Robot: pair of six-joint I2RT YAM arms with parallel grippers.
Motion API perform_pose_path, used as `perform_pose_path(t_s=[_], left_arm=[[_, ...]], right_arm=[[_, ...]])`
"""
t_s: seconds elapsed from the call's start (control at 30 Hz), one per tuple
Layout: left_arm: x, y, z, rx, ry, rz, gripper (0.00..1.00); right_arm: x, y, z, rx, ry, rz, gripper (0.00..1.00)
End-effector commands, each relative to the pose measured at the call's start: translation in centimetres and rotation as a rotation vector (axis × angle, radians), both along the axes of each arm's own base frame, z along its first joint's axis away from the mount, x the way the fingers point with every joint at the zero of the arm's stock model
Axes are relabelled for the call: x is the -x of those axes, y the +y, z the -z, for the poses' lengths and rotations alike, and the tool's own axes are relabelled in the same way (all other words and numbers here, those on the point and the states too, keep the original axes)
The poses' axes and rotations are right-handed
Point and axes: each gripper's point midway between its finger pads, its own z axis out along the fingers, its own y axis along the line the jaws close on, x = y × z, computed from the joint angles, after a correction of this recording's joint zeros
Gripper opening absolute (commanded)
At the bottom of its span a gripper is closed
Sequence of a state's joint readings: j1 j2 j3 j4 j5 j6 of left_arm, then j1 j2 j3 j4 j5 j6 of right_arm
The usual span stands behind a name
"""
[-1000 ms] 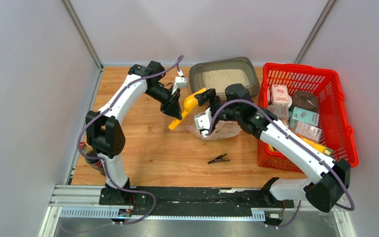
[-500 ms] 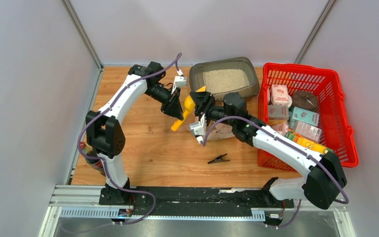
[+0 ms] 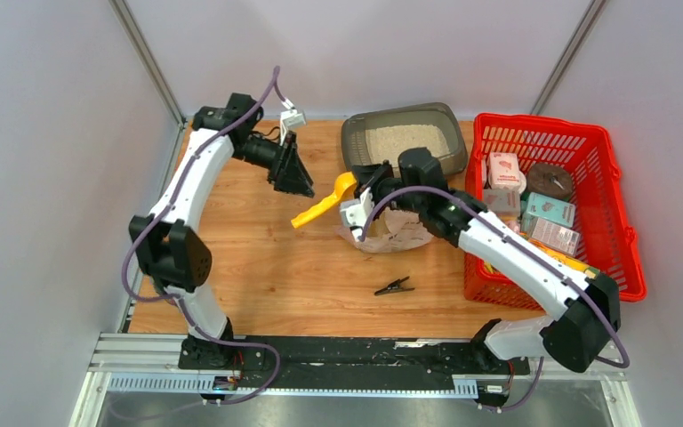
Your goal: Fill the litter box with clean litter
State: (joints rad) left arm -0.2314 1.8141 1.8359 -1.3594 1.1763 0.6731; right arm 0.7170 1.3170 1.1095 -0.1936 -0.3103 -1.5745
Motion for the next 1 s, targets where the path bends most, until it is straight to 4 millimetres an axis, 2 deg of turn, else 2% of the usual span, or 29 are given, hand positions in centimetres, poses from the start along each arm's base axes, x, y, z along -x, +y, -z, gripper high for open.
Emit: perform_pose_path(t_s=[0.0,0.03,0.07,0.1,0.13,0.17,0.23,0.27,0.33,0.4,0.43,0.47,0.53,0.57,0.67,0.83,0.9,0.93,0.97], left_arm=[[3.2,1.9,-7.4,-0.003,-0.154,-0.140,0.68],[4.1,2.4,-7.6,-0.010,-0.199,-0.200,0.68],[0.5,2.8,-9.0,-0.003,-0.430,-0.297,0.69],[-0.3,3.3,-9.7,0.010,-0.508,-0.367,0.71],[0.1,4.3,-9.0,0.001,-0.547,-0.460,0.80],[-0.7,4.2,-10.8,0.059,-0.675,-0.481,0.83],[0.2,4.2,-11.1,0.061,-0.793,-0.425,0.84],[0.5,4.3,-10.6,0.029,-0.795,-0.412,0.83],[0.4,4.6,-10.8,-0.020,-0.887,-0.384,0.83],[0.3,4.9,-11.1,-0.037,-0.970,-0.378,0.83],[0.6,4.9,-10.7,-0.047,-1.037,-0.348,0.83],[0.8,4.9,-10.7,-0.050,-1.085,-0.326,0.84],[1.7,4.1,-10.3,-0.060,-1.176,-0.214,0.84],[2.4,4.0,-9.3,-0.078,-1.154,-0.169,0.84],[3.2,3.3,-8.9,-0.064,-1.122,-0.105,0.84],[3.2,2.9,-9.4,-0.022,-1.025,-0.165,0.83],[1.9,2.9,-11.4,0.022,-1.036,-0.279,0.83],[1.8,3.1,-11.6,0.058,-0.927,-0.379,0.85],[1.5,3.0,-13.3,0.123,-0.940,-0.413,0.85]], right_arm=[[1.1,-2.0,-2.5,-0.047,0.300,0.115,0.00],[1.6,-2.6,-3.4,-0.033,0.356,0.139,0.00],[1.4,-2.5,-2.5,-0.011,0.418,0.161,0.00],[1.6,-2.7,-2.3,-0.016,0.483,0.189,0.00],[2.3,-3.4,-2.5,0.018,0.537,0.207,0.00],[2.0,-3.3,-1.4,0.048,0.591,0.232,0.00],[3.0,-4.0,0.1,0.098,0.724,0.297,0.00],[2.5,-3.6,-0.4,0.085,0.752,0.317,0.00],[3.2,-4.2,-0.2,0.084,0.861,0.359,0.00],[3.4,-3.8,-0.3,0.075,0.919,0.360,0.00],[3.9,-4.0,0.1,0.093,0.954,0.370,0.00],[4.0,-3.9,0.6,0.098,0.990,0.384,0.00],[3.9,-3.8,0.5,0.077,1.022,0.404,0.00],[4.1,-3.4,0.6,0.055,1.077,0.409,0.00],[3.9,-2.9,-0.5,-0.019,1.157,0.396,0.00],[3.2,-3.5,-1.2,-0.090,1.196,0.416,0.00],[3.3,-3.8,-1.9,-0.116,1.207,0.394,0.00],[2.7,-4.6,-2.2,-0.158,1.230,0.405,0.00],[3.3,-4.5,-3.4,-0.207,1.278,0.346,0.00]])
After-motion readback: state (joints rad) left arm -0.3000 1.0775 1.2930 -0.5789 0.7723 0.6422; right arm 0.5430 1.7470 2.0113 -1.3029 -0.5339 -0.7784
